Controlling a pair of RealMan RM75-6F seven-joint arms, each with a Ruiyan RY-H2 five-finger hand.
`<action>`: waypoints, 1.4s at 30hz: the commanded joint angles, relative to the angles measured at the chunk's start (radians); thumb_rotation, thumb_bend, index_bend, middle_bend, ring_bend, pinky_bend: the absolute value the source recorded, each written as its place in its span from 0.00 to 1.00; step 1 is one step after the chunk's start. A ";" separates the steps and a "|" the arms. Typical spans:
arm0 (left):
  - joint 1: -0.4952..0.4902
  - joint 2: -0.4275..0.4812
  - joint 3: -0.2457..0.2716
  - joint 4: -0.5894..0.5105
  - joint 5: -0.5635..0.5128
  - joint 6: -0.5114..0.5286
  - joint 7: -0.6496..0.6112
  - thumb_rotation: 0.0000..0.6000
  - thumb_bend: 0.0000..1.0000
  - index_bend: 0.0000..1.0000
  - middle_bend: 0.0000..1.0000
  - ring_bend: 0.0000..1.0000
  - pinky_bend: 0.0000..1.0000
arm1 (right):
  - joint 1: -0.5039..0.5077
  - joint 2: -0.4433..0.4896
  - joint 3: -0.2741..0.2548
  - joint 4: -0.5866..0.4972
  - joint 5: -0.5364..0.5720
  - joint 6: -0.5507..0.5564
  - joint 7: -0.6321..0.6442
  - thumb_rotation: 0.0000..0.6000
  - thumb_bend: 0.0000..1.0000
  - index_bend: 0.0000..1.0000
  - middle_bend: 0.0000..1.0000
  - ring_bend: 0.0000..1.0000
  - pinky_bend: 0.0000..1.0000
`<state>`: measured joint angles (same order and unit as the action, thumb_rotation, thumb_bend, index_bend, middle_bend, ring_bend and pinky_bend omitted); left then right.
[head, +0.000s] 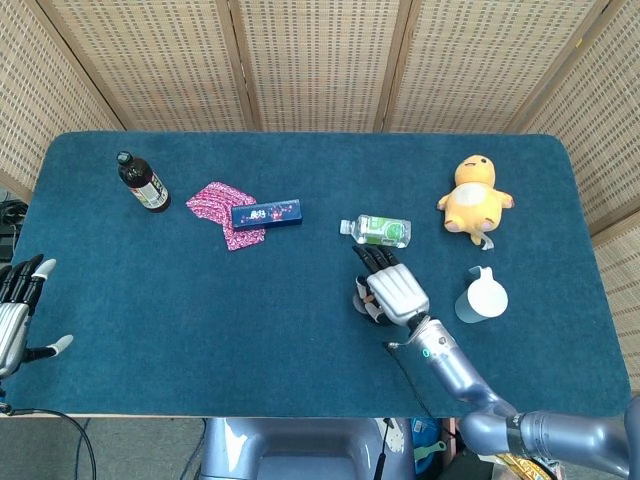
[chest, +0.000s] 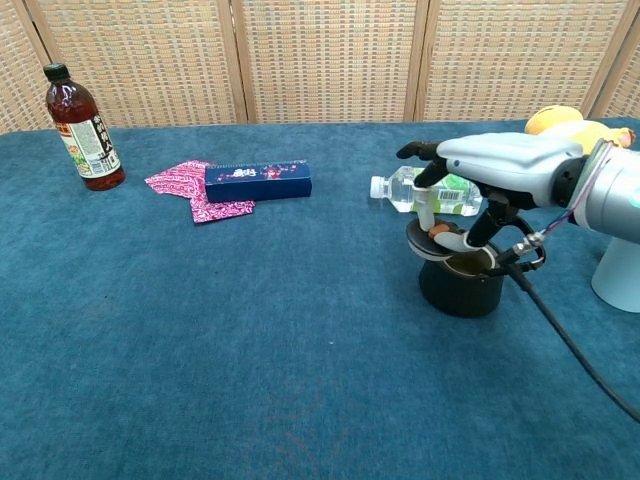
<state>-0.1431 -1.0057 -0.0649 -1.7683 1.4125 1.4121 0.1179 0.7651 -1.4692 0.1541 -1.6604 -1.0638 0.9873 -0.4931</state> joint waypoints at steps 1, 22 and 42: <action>0.001 0.001 0.001 0.000 0.001 0.001 -0.001 1.00 0.13 0.00 0.00 0.00 0.00 | 0.023 -0.030 -0.002 -0.001 0.017 -0.007 -0.046 1.00 0.60 0.64 0.03 0.00 0.00; -0.005 0.009 -0.004 0.015 -0.013 -0.016 -0.033 1.00 0.13 0.00 0.00 0.00 0.00 | 0.060 -0.085 -0.002 0.014 0.088 0.035 -0.151 1.00 0.22 0.20 0.00 0.00 0.00; 0.018 -0.008 0.021 -0.007 0.040 0.031 0.008 1.00 0.13 0.00 0.00 0.00 0.00 | -0.420 0.377 -0.204 -0.017 -0.402 0.508 0.368 1.00 0.00 0.00 0.00 0.00 0.00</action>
<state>-0.1277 -1.0121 -0.0466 -1.7748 1.4485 1.4395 0.1253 0.4154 -1.1087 -0.0048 -1.7091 -1.4276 1.4331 -0.1760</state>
